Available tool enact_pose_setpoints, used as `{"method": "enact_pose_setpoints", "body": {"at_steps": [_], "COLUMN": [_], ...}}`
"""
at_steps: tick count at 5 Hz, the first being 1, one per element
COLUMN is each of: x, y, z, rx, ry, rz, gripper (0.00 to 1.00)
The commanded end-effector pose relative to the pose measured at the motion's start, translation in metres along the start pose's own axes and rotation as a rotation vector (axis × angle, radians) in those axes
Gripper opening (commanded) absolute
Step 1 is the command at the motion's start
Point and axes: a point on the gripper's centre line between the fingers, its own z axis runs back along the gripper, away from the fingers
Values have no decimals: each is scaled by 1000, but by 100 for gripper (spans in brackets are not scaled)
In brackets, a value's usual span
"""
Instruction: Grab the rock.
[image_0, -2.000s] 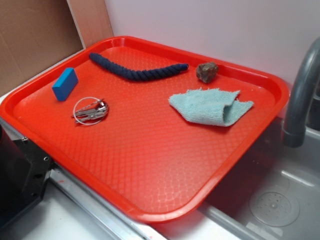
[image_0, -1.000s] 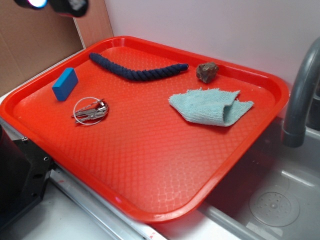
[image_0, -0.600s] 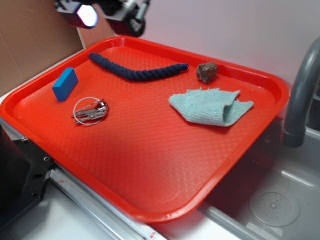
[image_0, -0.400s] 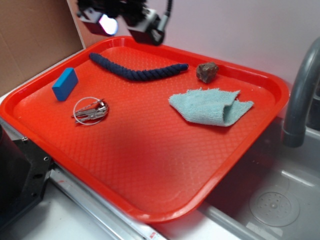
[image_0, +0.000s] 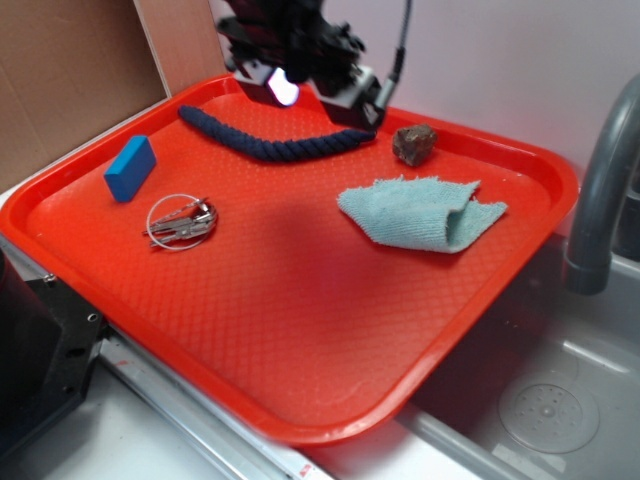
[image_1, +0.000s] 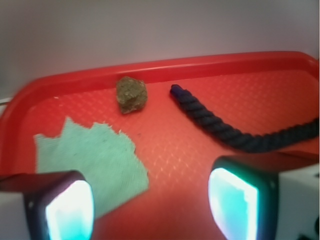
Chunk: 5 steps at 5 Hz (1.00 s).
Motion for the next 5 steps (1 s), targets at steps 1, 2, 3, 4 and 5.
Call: {"method": "enact_pose_setpoints", "body": {"at_steps": [1,2,3,4,5], "x": [42,54,62,64,63], "y": [-4,-10,-12,-14,-16], "z": [-20,-36,-52,-64,-75], "rx": [-5,16,23,45,74], "ry": [-68,-55,-33,-20,-3], "rz": [10,3,-9,-19,-26], "gripper": [100,100,100,100,100]}}
